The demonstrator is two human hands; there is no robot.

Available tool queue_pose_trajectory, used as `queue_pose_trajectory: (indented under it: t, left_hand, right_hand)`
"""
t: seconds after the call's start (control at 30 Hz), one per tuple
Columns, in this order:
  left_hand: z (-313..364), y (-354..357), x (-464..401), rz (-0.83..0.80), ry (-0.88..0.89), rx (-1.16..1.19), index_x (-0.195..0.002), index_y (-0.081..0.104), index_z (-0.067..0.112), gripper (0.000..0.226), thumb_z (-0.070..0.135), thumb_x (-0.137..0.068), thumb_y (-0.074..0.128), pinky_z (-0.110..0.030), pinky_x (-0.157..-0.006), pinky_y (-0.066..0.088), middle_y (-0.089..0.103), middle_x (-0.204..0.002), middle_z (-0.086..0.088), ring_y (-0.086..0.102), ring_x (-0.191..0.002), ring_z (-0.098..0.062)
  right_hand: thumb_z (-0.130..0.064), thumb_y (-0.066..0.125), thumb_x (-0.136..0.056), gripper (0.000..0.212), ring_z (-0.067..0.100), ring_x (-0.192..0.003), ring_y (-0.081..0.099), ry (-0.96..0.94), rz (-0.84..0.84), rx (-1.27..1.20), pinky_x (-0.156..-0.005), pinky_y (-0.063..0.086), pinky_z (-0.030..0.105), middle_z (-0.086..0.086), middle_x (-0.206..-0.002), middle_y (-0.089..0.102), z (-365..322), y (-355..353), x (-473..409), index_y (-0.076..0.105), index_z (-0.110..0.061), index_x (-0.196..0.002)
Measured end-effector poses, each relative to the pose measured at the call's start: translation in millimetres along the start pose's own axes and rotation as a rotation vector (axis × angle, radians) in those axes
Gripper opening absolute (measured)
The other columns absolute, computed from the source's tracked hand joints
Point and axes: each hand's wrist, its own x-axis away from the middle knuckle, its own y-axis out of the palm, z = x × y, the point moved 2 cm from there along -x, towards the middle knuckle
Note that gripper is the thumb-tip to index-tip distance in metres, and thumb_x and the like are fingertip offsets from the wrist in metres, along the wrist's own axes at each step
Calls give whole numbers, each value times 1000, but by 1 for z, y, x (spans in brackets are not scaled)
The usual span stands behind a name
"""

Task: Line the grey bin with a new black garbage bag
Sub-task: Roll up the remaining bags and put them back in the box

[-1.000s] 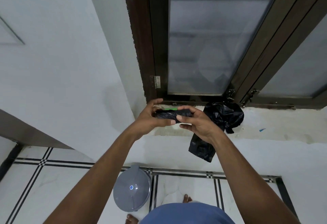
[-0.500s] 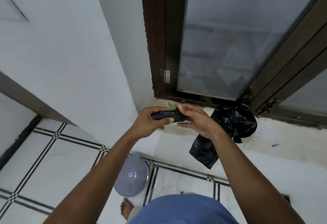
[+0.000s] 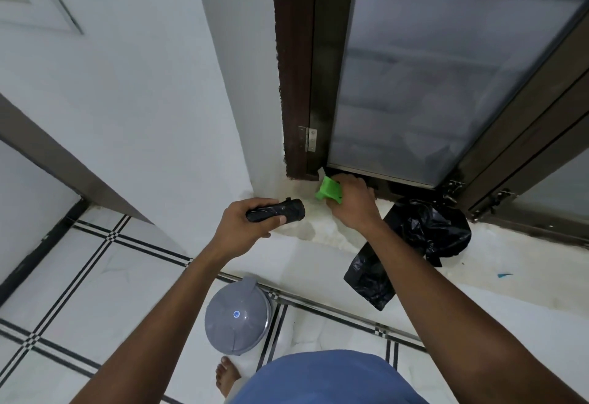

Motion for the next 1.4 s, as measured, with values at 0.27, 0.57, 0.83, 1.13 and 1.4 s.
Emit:
queue_pose_trajectory:
  t: [0.27, 0.57, 0.83, 1.13, 1.4]
  left_hand:
    - [30, 10, 7, -63, 75, 62, -122, 84, 20, 35, 15, -89, 93, -35, -80, 70, 84, -112, 3, 81, -102, -22]
    - [71, 20, -2, -184, 192, 52, -128, 82, 19, 40, 15, -89, 92, -39, -84, 70, 83, -119, 0, 81, -106, -23]
    - [87, 18, -14, -121, 218, 30, -133, 80, 18, 47, 22, -88, 94, -39, -85, 71, 81, -125, -1, 80, -108, -20]
    - [97, 26, -30, -170, 357, -308, -132, 80, 26, 45, 33, -89, 93, -40, -98, 66, 78, -127, 4, 74, -115, -19]
    - [105, 46, -59, -327, 521, -1009, -141, 74, 20, 50, 23, -93, 86, -30, -94, 57, 72, -127, -3, 68, -111, -24]
  right_hand:
    - [-18, 83, -98, 80, 26, -139, 60, 9, 184, -483, -110, 57, 41, 9, -158, 54, -11, 1, 39, 31, -27, -159]
    - [-15, 83, -96, 71, 24, -137, 62, 97, 144, -450, -115, 56, 45, 2, -152, 60, -26, 12, 55, 47, -22, -157]
    - [-59, 90, -81, 84, 11, -133, 58, 126, 138, -533, -110, 55, 32, -10, -151, 54, -31, 21, 66, 48, -38, -151]
    - [-60, 77, -94, 59, 12, -130, 63, 104, 169, -531, -109, 59, 45, -9, -141, 62, -34, 28, 62, 52, -41, -144]
    - [-48, 77, -99, 53, 16, -125, 62, 105, 167, -534, -107, 58, 43, -4, -138, 63, -30, 36, 55, 52, -36, -144]
